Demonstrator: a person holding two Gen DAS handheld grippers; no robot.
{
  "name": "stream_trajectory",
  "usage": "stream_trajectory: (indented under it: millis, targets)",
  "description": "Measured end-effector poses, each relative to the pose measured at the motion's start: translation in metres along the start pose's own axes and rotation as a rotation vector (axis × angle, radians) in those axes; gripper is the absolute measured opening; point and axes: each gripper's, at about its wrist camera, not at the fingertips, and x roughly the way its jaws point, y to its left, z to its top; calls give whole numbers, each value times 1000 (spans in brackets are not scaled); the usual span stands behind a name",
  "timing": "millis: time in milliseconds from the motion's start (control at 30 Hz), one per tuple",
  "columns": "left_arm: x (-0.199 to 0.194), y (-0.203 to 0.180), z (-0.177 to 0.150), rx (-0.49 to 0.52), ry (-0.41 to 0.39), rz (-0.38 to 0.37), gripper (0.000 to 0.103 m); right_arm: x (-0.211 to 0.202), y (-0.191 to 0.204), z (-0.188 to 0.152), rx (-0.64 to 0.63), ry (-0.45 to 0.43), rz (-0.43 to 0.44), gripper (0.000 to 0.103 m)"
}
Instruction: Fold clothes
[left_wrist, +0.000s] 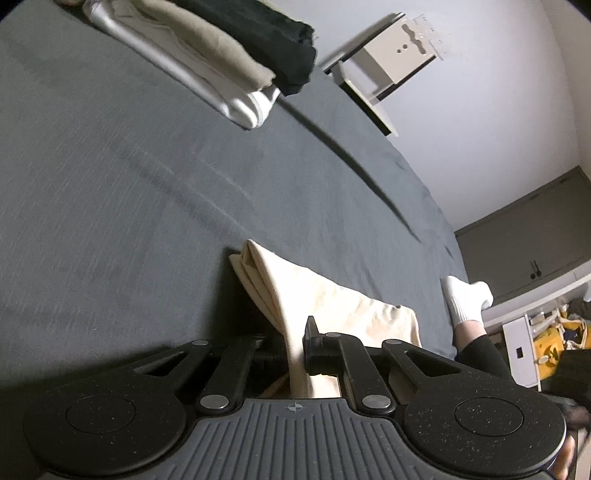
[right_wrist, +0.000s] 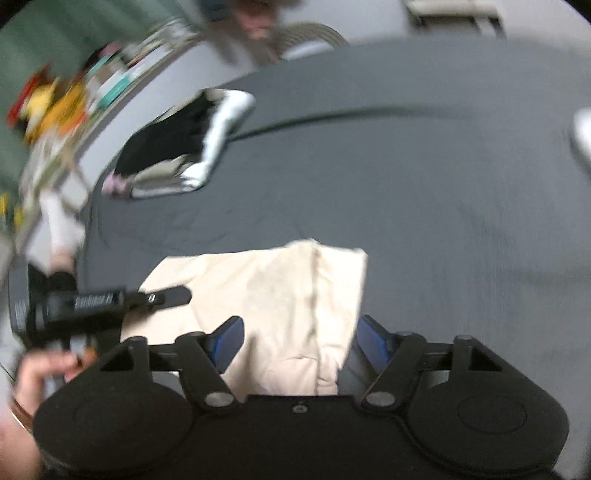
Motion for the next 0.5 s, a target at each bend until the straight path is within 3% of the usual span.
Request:
stream_trajectory:
  millis: [133,233,300,333,467,500]
  targets:
    - [1,-6,1,60,10,14,7,19,-23,5,130,58,109,65]
    - [4,-11,0,107,9,51,7,27,-17,8,84,43,94,62]
    - [3,-10,1,113,4,56,7,25,-13,11,51,31,49,49]
    - [2,-10,2,114,4,56,7,23,-14,10,48,32,44,48]
    - [-2,-8,2,110,12,52,7,14,-21,6,41,36,59,55]
    - [-2,-7,2,106,15,50,7,13,-22,5,44,35,51,67]
